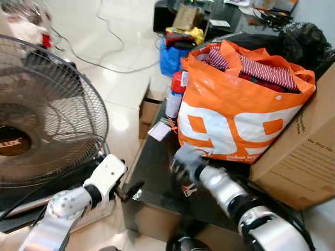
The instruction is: Hang keys on a hook
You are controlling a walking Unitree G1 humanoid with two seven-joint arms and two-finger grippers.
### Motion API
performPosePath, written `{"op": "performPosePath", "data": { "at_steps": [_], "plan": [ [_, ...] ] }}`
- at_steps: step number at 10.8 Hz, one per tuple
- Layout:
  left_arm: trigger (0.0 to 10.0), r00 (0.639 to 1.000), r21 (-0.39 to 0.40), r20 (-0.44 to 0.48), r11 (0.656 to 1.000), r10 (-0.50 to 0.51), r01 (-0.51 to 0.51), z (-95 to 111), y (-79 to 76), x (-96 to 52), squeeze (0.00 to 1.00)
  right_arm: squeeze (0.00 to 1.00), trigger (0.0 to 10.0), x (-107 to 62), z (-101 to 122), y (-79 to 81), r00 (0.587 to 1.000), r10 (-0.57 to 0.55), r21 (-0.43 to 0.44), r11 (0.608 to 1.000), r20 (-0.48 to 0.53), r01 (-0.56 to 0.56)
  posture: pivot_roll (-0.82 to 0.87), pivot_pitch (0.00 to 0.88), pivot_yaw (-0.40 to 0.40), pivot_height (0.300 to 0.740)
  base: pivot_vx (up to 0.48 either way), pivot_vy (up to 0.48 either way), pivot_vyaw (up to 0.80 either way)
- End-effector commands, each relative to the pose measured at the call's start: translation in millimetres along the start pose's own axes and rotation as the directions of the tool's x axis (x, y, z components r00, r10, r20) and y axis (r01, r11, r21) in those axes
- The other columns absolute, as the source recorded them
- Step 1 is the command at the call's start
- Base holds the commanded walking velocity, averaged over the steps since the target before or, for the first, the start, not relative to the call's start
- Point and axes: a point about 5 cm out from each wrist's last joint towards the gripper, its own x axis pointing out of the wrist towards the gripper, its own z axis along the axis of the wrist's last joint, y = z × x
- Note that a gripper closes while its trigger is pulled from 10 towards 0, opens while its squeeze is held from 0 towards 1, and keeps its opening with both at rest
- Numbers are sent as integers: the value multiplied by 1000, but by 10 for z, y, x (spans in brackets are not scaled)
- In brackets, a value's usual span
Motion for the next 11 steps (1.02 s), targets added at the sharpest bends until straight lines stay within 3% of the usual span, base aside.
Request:
{"op": "performPosePath", "data": {
  "at_steps": [1, 2, 4, 6, 8, 9, 10, 11],
  "plan": [
    [10000, 1000, 7, 7, 1000, 5, -5, 3, 1, 21, 0, 0, 0, -35, -33, -65, 1000, -10, 57, 998, -1, 10, 36, 0, -116, 740, 0, 0, 0],
    [10000, 999, 5, 29, 1000, 20, -20, 42, 37, 73, 0, 0, 0, -96, -27, -199, 999, -47, 229, 973, 19, 41, 37, 0, -110, 740, 0, 0, 0],
    [10000, 997, -4, 69, 999, 38, -38, 111, 67, 168, 0, 0, 0, -271, -72, -424, 994, -98, 445, 893, 43, 69, 44, 0, -103, 740, 0, 0, 0],
    [10000, 992, -19, 103, 997, 70, -68, 148, 78, 210, 0, 0, 0, -453, 47, -549, 976, -155, 570, 821, 156, 39, 52, 0, -101, 740, 0, 0, 0],
    [10000, 987, -46, 127, 995, 94, -89, 190, 97, 262, 0, 0, 0, -637, 197, -619, 936, -221, 697, 716, 273, -34, 55, 0, -97, 740, 0, 0, 0],
    [10000, 987, -46, 131, 995, 95, -89, 195, 98, 274, 0, 0, 0, -670, 194, -608, 936, -221, 709, 704, 275, -42, 56, 0, -94, 740, 0, 0, 0],
    [10000, 984, -37, 145, 994, 108, -103, 213, 130, 288, 0, 0, 0, -807, 209, -590, 928, -242, 736, 675, 282, -48, 60, 0, -96, 740, 0, 0, 0],
    [10000, 974, -46, 171, 989, 147, -141, 256, 177, 275, 0, 0, 0, -950, 243, -594, 911, -279, 737, 674, 303, -38, 73, 0, -104, 740, 0, 0, 0]
  ]
}}
